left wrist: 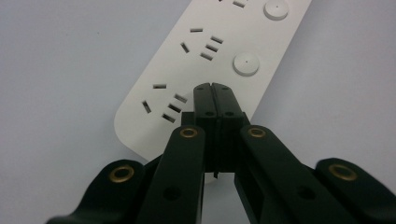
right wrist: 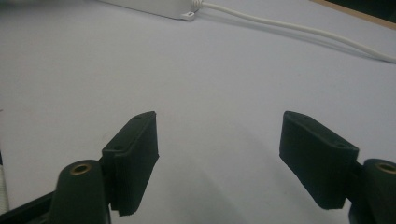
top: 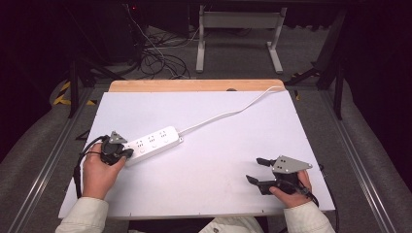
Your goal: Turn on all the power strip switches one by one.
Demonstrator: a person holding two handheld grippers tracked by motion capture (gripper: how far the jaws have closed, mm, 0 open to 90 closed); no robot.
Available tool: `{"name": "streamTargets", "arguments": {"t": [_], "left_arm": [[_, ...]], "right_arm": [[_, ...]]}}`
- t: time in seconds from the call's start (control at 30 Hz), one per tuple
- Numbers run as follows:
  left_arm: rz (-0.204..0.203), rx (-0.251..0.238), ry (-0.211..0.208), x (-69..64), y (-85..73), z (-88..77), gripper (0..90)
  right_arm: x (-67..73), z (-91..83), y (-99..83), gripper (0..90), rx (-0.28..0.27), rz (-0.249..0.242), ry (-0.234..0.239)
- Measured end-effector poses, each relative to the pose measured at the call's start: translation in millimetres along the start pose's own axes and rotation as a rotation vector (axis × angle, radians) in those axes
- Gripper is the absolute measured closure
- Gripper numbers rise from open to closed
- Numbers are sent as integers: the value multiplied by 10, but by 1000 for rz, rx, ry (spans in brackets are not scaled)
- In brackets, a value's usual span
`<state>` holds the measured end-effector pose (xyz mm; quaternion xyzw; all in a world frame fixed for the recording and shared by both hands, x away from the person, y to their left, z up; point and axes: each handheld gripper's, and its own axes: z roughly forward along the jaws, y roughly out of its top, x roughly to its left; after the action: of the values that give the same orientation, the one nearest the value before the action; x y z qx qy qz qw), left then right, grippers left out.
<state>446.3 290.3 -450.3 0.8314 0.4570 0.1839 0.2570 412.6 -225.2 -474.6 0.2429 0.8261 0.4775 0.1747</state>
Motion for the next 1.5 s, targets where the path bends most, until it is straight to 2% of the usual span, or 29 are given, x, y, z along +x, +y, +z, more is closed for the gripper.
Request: {"name": "streamTargets", "arguments": {"t": [0.27, 0.37, 0.4, 0.43, 0.47, 0.5, 0.53, 0.63, 0.73, 0.77, 0.83, 0.87, 1.03, 1.13, 1.17, 1.3, 1.43, 1.5], "left_arm": [[-2, 1, 12, -23, -10, 9, 900], [3, -3, 29, -47, -10, 9, 900], [19, -4, 42, -51, -7, 5, 900], [15, -59, 46, -55, -46, 6, 900], [15, -59, 46, -55, -46, 6, 900], [17, -89, 33, -35, -57, -13, 900], [12, -162, 7, 11, -59, -92, 900], [-1, -254, -6, 60, -30, -270, 900], [2, -270, -5, 62, -26, -322, 900], [-4, -277, -23, 56, -29, -336, 900], [-8, -278, -30, 56, -31, -345, 900], [-13, -282, -48, 46, -24, -347, 900], [-14, -289, -64, 35, 2, -356, 900], [-17, -298, -86, 28, 29, -327, 900], [-18, -292, -102, 3, 68, -273, 900], [10, -273, -103, -35, 138, -187, 900], [12, -257, -113, -44, 171, -123, 900], [13, -247, -104, -43, 168, -102, 900]], "right_arm": [[-3, 4, -6, 285, 1, 2, 1], [-3, -1, -6, 284, 0, 7, 0], [-3, -1, -6, 284, 0, 7, 0], [-6, 3, -9, 284, 1, 8, -1], [-6, 3, -9, 284, 1, 8, -1], [-7, 9, -10, 284, 4, 7, 0], [-9, 16, -11, 284, 5, 8, 3], [-18, 29, -11, 284, 9, 10, 2], [-17, 36, -9, 284, 12, 10, 1], [-10, 37, -8, 284, 13, 7, 2], [-8, 36, -8, 284, 12, 7, 3], [-8, 28, -8, 284, 8, 7, 2], [-12, 28, -11, 283, 8, 7, 3], [-15, 31, -12, 283, 8, 7, 3], [-13, 34, -11, 283, 11, 7, 3], [-7, 34, -9, 283, 12, 6, 2], [-11, 37, -11, 283, 15, 6, 1], [-12, 35, -13, 283, 13, 5, 4]]}}
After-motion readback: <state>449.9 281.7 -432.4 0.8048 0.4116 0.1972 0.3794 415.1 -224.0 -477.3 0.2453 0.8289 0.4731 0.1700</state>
